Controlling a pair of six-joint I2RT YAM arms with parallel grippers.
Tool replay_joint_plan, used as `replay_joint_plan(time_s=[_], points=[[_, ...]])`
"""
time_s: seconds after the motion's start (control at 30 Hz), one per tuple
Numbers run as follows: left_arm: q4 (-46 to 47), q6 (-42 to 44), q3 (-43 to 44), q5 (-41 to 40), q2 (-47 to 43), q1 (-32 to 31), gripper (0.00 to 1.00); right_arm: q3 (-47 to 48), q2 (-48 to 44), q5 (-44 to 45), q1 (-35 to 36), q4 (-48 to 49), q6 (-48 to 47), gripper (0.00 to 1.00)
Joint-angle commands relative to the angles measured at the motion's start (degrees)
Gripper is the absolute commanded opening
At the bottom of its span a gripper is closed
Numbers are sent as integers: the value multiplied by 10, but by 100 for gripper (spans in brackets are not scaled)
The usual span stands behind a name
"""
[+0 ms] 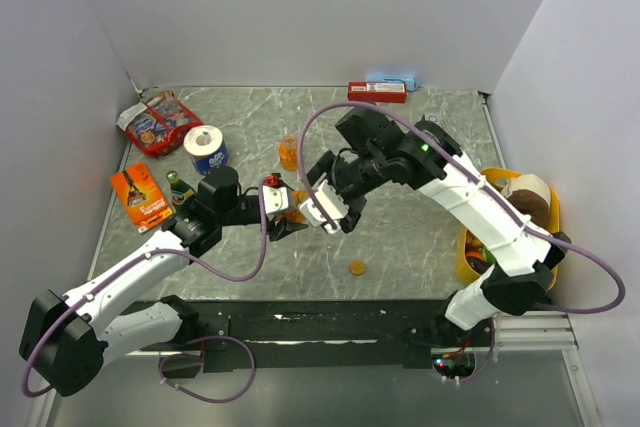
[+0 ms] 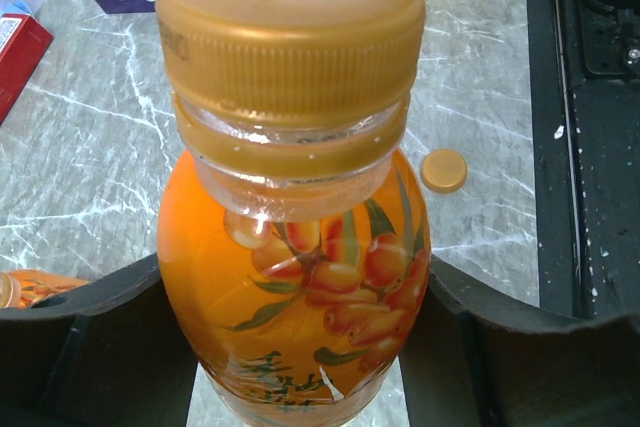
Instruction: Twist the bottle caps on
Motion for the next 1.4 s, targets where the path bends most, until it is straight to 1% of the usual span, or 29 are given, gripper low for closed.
replay_joint_plan(time_s=[0.0, 0.23, 0.47, 0.7, 0.8, 0.97, 1.07, 1.13, 1.27, 1.3, 1.37], points=[[-1, 28, 29, 25, 0, 1, 1, 32, 19, -14, 12, -41, -33, 75], [3, 33, 27, 26, 3, 0, 1, 37, 31, -12, 19, -32, -31, 74], [4, 38, 29, 25, 7, -1, 1, 57, 49, -16, 22, -32, -24, 67], [3, 44, 35, 23, 14, -2, 1, 70, 68, -14, 26, -51, -24, 65], [7, 42, 34, 23, 14, -2, 1, 74, 72, -11, 26, -55, -21, 61], [12, 43, 33, 21, 17, -2, 1, 85, 81, -5, 26, -64, -11, 53], [23, 36, 32, 9, 19, -2, 1, 90, 89, -1, 26, -66, 6, 46], [50, 17, 28, -8, 16, -3, 1, 99, 99, 0, 25, -66, 42, 42], [88, -10, 15, -45, 9, -3, 1, 114, 133, -5, 15, -66, 129, 38], [95, -16, 14, -59, 7, -2, 1, 116, 136, -13, 12, -67, 160, 38], [114, -34, 8, -70, 2, -2, 1, 120, 149, -28, -1, -66, 191, 38]])
